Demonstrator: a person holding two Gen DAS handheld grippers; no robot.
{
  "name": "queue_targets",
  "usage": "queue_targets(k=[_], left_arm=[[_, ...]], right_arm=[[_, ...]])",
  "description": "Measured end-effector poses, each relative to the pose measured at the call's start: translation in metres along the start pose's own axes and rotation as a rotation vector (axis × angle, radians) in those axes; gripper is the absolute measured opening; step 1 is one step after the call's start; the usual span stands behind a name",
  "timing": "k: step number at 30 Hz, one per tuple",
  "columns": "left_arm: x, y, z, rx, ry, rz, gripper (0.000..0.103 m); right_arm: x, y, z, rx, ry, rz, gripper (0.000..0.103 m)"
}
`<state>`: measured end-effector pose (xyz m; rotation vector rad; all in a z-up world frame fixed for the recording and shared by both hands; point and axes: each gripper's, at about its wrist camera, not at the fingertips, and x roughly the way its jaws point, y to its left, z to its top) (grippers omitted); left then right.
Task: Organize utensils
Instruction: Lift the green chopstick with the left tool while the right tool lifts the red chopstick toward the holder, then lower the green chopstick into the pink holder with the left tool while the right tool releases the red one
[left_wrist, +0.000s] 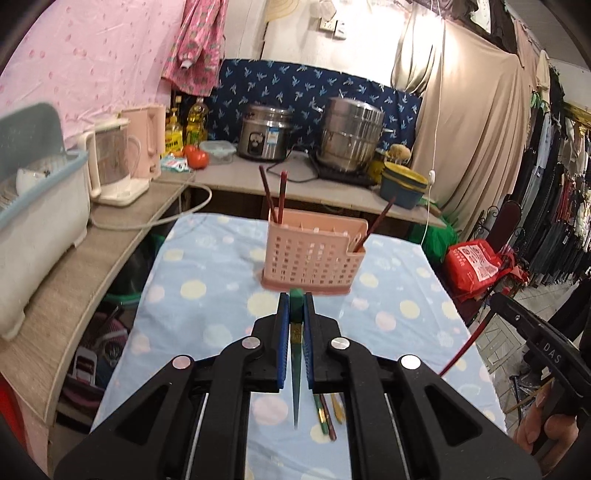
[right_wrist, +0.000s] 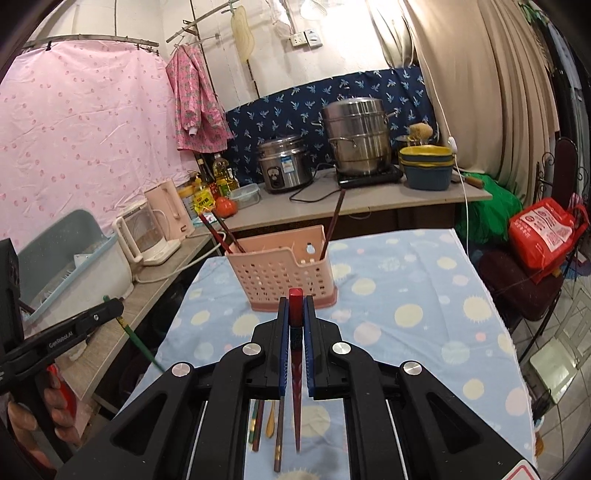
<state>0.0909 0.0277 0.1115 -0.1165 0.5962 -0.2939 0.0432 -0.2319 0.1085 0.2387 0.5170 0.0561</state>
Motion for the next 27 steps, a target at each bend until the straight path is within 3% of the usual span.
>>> queue_targets(k=[19, 27], left_arm=[[0.030, -0.022, 0.168, 0.010, -0.287, -0.004, 0.007], [0.074, -0.020, 0.202, 0.028, -0.338, 0.037, 0.007]], right_arm=[[0.063, 0.028, 0.153, 0.004, -0.225, 0.001, 0.007], [0.126, 0.036, 0.182, 0.039, -0.245, 0.016, 0.007]])
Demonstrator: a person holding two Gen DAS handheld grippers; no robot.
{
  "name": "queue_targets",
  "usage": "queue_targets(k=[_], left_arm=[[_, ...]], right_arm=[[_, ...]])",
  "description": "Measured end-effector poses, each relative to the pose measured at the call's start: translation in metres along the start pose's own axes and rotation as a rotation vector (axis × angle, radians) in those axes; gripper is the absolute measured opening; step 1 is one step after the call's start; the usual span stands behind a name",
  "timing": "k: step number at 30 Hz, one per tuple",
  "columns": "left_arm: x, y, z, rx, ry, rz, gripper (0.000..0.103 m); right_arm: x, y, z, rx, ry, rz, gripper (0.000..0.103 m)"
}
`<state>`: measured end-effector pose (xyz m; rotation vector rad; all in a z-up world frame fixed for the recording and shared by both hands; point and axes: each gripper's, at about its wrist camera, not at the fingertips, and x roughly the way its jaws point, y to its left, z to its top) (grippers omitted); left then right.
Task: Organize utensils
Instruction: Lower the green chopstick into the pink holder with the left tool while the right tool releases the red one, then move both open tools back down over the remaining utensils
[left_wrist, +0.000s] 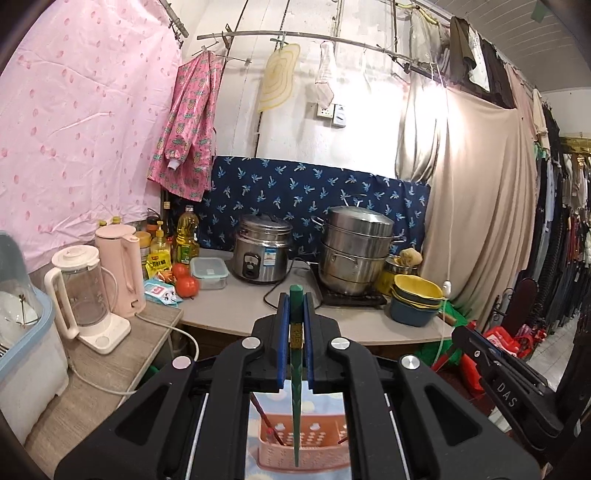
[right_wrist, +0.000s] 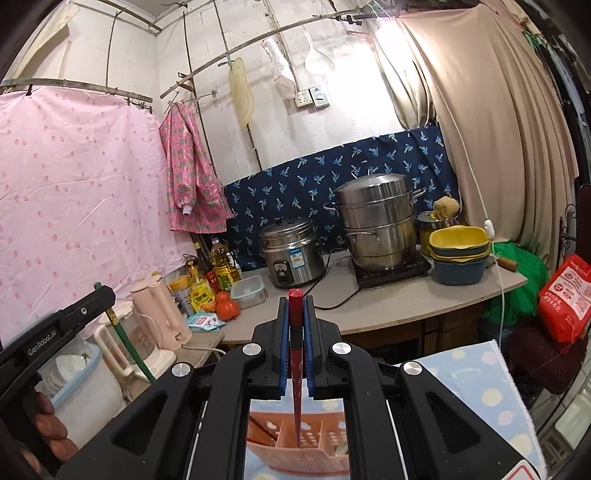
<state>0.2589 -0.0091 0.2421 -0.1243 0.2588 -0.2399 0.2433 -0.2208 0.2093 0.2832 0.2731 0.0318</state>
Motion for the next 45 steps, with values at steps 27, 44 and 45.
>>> queue_targets(k=[27, 44, 45], left_arm=[[0.049, 0.019, -0.086, -0.056, 0.167, -0.004, 0.043], [-0.029, 0.034, -0.176, -0.064, 0.321, 0.011, 0.043], [-0.034, 0.035, -0.188, -0.066, 0.341, 0.014, 0.043]], right_arm=[[0.042, -0.019, -0.095, -0.051, 0.181, -0.038, 0.039], [-0.050, -0.034, -0.175, -0.081, 0.321, -0.057, 0.039], [-0.057, -0.035, -0.186, -0.081, 0.342, -0.059, 0.039]])
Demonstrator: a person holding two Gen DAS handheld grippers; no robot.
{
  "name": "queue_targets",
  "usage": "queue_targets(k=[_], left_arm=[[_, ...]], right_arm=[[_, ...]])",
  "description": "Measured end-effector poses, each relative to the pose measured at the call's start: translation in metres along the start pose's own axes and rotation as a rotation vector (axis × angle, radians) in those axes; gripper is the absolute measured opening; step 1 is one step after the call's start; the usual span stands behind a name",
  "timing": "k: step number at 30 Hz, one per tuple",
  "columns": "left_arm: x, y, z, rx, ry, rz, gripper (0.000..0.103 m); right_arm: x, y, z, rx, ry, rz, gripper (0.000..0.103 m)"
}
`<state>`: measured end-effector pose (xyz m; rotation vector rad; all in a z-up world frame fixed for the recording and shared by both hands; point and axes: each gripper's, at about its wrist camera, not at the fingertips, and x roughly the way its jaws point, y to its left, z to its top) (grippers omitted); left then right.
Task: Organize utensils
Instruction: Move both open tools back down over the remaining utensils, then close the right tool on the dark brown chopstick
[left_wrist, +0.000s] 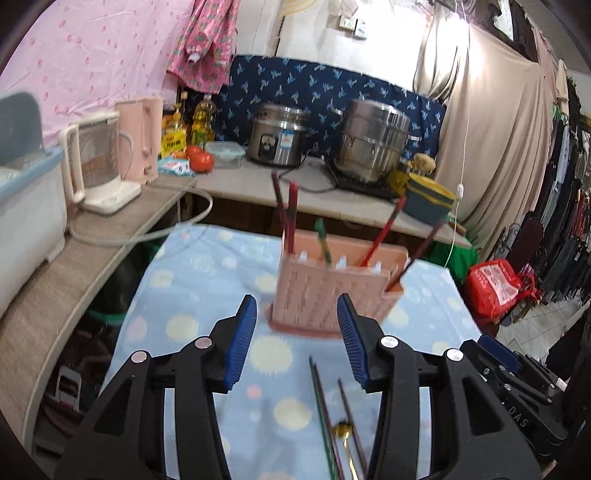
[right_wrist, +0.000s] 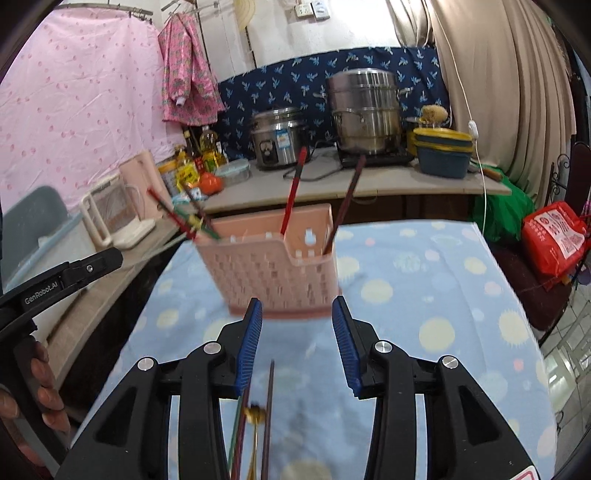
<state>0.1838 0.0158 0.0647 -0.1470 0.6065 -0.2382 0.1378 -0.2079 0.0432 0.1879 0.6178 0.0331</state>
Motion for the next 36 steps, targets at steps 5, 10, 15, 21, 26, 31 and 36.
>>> queue_targets(k=[5, 10, 15, 21, 26, 31, 36], left_arm=[[0.001, 0.007, -0.055, -0.018, 0.102, -0.001, 0.043], [0.002, 0.008, -0.104, -0.025, 0.190, 0.003, 0.043], [0.000, 0.007, -0.140, -0.002, 0.248, 0.026, 0.043], [0.000, 0.007, -0.170, 0.008, 0.295, 0.045, 0.043], [0.001, 0.007, -0.183, 0.013, 0.316, 0.057, 0.043], [0.000, 0.006, -0.188, 0.018, 0.325, 0.061, 0.043], [0.000, -0.001, -0.189, 0.030, 0.327, 0.045, 0.043]], right_arm=[[-0.008, -0.004, -0.050, 0.035, 0.088, 0.020, 0.039], [-0.015, 0.002, -0.094, 0.035, 0.153, 0.022, 0.039], [-0.016, 0.016, -0.135, -0.024, 0.213, -0.001, 0.039], [-0.014, 0.027, -0.168, -0.056, 0.258, 0.001, 0.037], [-0.010, 0.034, -0.176, -0.075, 0.269, -0.006, 0.030], [-0.006, 0.036, -0.180, -0.083, 0.280, -0.008, 0.019], [-0.003, 0.031, -0.181, -0.076, 0.284, -0.019, 0.007]])
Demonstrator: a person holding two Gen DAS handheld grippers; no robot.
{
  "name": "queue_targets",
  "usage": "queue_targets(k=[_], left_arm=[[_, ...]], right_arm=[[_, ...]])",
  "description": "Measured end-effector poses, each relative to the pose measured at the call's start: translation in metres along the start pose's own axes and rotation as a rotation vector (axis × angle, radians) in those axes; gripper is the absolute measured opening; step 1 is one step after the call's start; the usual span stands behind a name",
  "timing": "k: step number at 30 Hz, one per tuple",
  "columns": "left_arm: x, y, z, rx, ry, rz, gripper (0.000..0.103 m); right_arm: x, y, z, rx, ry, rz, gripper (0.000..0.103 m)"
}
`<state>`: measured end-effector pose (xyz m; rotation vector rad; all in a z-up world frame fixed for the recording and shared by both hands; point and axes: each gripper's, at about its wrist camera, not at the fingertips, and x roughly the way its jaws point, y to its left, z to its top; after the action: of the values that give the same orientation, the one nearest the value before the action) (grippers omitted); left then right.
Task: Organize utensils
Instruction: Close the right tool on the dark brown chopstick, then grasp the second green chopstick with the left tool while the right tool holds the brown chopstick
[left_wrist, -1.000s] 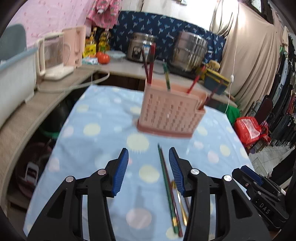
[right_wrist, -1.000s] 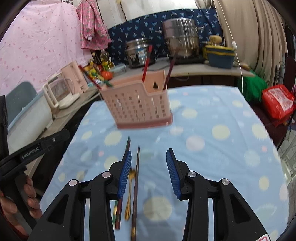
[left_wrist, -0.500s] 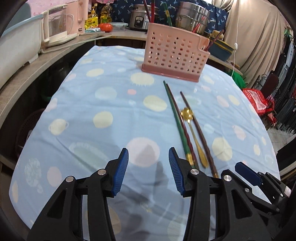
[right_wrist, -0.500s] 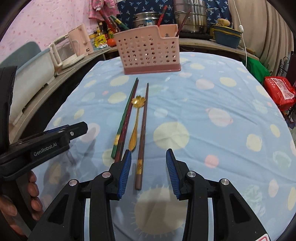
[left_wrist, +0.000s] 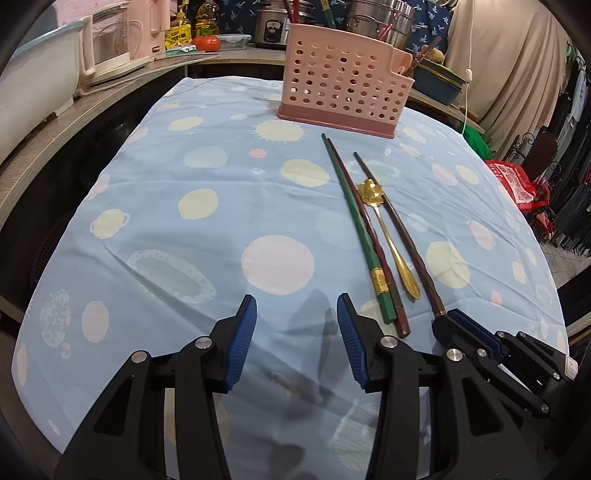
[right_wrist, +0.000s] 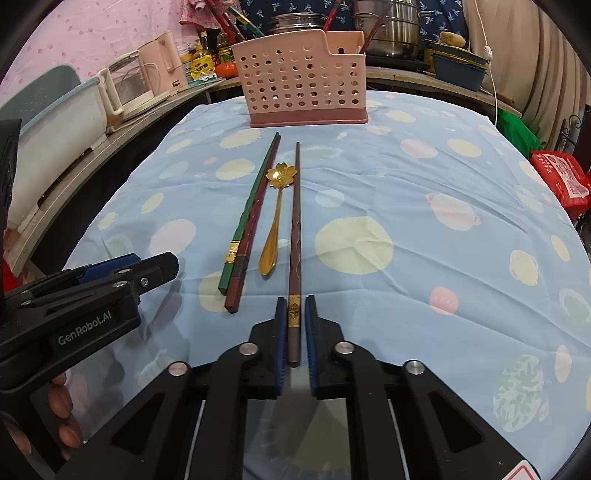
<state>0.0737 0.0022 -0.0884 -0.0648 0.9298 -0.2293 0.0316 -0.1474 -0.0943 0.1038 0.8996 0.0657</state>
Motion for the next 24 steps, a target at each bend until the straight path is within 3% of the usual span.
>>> queue_targets(k=[8, 24], left_arm=[[0.007, -0.019, 0.003, 0.023, 0.014, -0.042, 0.043], [0.021, -0.036, 0.008, 0.060, 0.016, -0.018, 0.045]], right_arm=[[-0.002, -0.010, 0.000, 0.033, -0.006, 0.002, 0.007], [-0.002, -0.020, 0.000, 0.063, -0.007, 0.026, 0.007]])
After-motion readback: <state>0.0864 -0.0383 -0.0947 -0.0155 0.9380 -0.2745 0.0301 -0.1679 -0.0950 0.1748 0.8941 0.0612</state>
